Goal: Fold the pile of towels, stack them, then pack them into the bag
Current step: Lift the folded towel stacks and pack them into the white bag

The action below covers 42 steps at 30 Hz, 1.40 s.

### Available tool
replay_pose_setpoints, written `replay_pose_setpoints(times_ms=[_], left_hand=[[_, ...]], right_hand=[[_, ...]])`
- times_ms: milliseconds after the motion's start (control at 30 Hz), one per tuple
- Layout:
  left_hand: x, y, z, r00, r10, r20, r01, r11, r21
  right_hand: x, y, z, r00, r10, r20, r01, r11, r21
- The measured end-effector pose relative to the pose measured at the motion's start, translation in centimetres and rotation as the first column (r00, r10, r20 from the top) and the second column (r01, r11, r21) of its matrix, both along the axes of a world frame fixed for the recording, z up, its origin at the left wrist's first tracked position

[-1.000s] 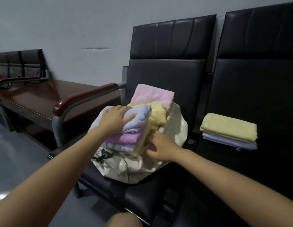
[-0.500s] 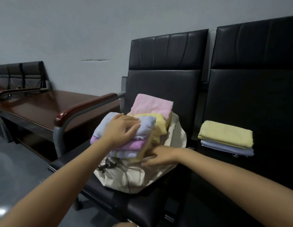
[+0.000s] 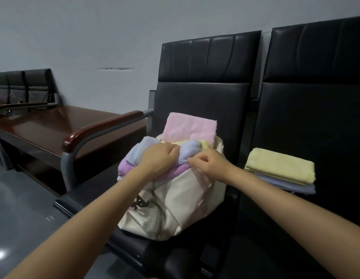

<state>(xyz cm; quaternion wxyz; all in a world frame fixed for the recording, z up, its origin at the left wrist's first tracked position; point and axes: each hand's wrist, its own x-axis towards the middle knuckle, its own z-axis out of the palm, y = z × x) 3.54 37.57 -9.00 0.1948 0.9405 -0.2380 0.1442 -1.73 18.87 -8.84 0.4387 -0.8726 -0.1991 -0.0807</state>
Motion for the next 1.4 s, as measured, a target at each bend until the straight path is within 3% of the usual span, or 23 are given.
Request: replay_pose_setpoints(times_ms=[100, 167, 233, 300, 367, 433, 467, 533, 567, 633, 700, 800, 833, 900, 1000, 1133, 1267, 1400], left_hand=[[-0.7, 2.3, -1.0, 0.997, -0.073, -0.038, 0.068, 0.991, -0.112], [-1.1, 2.8, -1.2, 0.994, -0.108, 0.018, 0.109, 0.959, -0.262], [-1.5, 2.6, -1.2, 0.989, -0.132, 0.062, 0.146, 0.87, -0.472], [-1.8, 2.1, -1.0, 0.993, -0.088, 0.075, 0.116, 0.748, -0.654], [-1.9, 2.0, -0.3, 0.998, -0.047, 0.045, 0.064, 0.559, -0.827], [-2.1, 3.2, 1.2, 0.998, 0.027, 0.055, 0.041, 0.362, -0.931], [-2.1, 4.5, 1.8, 0.99, 0.111, 0.087, 0.046, 0.328, -0.943], [-1.5, 7.9, 2.1, 0.952, 0.295, 0.081, -0.039, 0.38, -0.924], [-1.1, 9.6, 1.7, 0.942, 0.335, -0.02, -0.161, 0.399, -0.903], [-1.0, 11.9, -0.3, 0.892, 0.24, -0.382, -0.45, 0.411, -0.793], [-1.4, 12.9, -3.1, 0.784, 0.024, -0.621, -0.558, 0.466, -0.687], [-2.3, 12.9, -5.7, 0.786, -0.209, -0.582, -0.448, 0.457, -0.769], [-2.2, 13.0, -6.1, 0.799, -0.237, -0.553, -0.417, 0.444, -0.793], [-2.0, 13.2, -6.6, 0.808, -0.264, -0.527, -0.388, 0.435, -0.812], [-2.1, 13.3, -7.1, 0.812, -0.244, -0.529, -0.362, 0.501, -0.786], [-2.2, 13.0, -7.2, 0.865, -0.078, -0.496, -0.348, 0.619, -0.704], [-1.7, 12.3, -7.2, 0.854, 0.006, -0.519, -0.405, 0.633, -0.659], [-1.1, 11.7, -7.0, 0.8, 0.016, -0.6, -0.511, 0.542, -0.667]], right_hand=[[1.5, 1.1, -1.0, 0.934, -0.354, 0.041, 0.335, 0.911, 0.24], [1.9, 2.6, -0.5, 0.816, -0.548, 0.183, 0.513, 0.833, 0.208], [1.6, 4.4, 1.0, 0.816, -0.504, 0.284, 0.455, 0.862, 0.221], [1.4, 6.0, 2.2, 0.933, -0.308, 0.184, 0.275, 0.944, 0.184], [1.6, 6.5, 2.2, 0.987, -0.141, 0.08, 0.151, 0.98, -0.127], [2.0, 6.1, 1.7, 0.995, -0.096, 0.037, 0.103, 0.924, -0.369], [2.1, 5.7, 1.8, 0.996, -0.088, 0.023, 0.09, 0.897, -0.434], [1.8, 5.6, 2.5, 0.997, -0.058, 0.042, 0.072, 0.809, -0.583], [1.6, 5.9, 3.1, 0.996, -0.042, 0.073, 0.08, 0.748, -0.659], [1.1, 7.5, 4.6, 0.983, -0.043, 0.18, 0.165, 0.648, -0.743], [1.0, 10.1, 5.3, 0.958, -0.098, 0.27, 0.264, 0.671, -0.692], [1.5, 13.5, 4.2, 0.98, -0.008, 0.197, 0.12, 0.816, -0.566], [1.7, 13.9, 3.1, 0.984, 0.055, 0.17, 0.053, 0.817, -0.574], [2.1, 13.5, 0.8, 0.973, 0.131, 0.188, 0.036, 0.722, -0.691], [3.1, 11.1, -0.2, 0.963, 0.112, 0.245, 0.075, 0.762, -0.643], [3.1, 10.2, -0.3, 0.958, 0.127, 0.258, 0.059, 0.792, -0.607], [2.9, 9.8, -1.0, 0.954, 0.112, 0.279, 0.074, 0.813, -0.578], [2.7, 8.6, -1.6, 0.948, 0.076, 0.308, 0.11, 0.831, -0.545]])
